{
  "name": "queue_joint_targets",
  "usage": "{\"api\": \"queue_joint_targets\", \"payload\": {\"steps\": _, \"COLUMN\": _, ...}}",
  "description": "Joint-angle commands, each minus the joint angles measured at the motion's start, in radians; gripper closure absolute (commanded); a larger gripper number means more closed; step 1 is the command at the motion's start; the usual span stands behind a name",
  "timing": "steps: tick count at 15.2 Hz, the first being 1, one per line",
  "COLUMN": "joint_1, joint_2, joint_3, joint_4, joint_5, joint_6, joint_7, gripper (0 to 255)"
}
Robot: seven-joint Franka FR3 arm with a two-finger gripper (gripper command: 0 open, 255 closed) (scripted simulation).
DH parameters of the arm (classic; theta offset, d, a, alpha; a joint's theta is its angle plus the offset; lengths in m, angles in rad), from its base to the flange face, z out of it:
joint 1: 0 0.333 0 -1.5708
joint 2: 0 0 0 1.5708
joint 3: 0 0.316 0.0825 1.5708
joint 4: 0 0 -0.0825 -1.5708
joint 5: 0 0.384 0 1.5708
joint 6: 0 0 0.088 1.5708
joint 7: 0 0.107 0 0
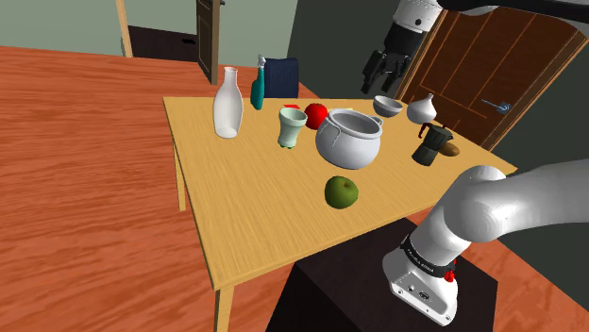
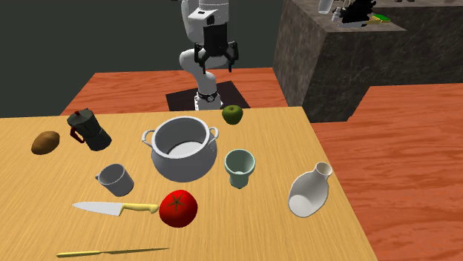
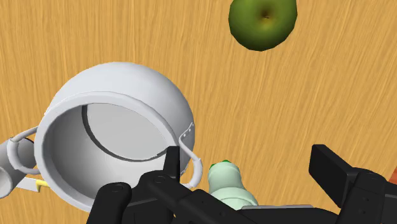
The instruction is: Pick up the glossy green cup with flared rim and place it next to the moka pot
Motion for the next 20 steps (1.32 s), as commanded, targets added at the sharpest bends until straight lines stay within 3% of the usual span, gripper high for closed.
{"api": "queue_joint_targets", "payload": {"steps": 1, "joint_1": 0.000, "joint_2": 0.000, "joint_3": 0.000, "joint_4": 0.000, "joint_5": 0.000, "joint_6": 0.000, "joint_7": 0.000, "gripper": 0}}
{"api": "queue_joint_targets", "payload": {"steps": 10, "joint_1": 0.002, "joint_2": 0.266, "joint_3": -0.075, "joint_4": 0.002, "joint_5": 0.024, "joint_6": 0.290, "joint_7": -0.050, "gripper": 0}}
{"api": "queue_joint_targets", "payload": {"steps": 20, "joint_1": 0.018, "joint_2": 0.627, "joint_3": -0.146, "joint_4": 0.142, "joint_5": 0.133, "joint_6": 0.532, "joint_7": -0.151, "gripper": 0}}
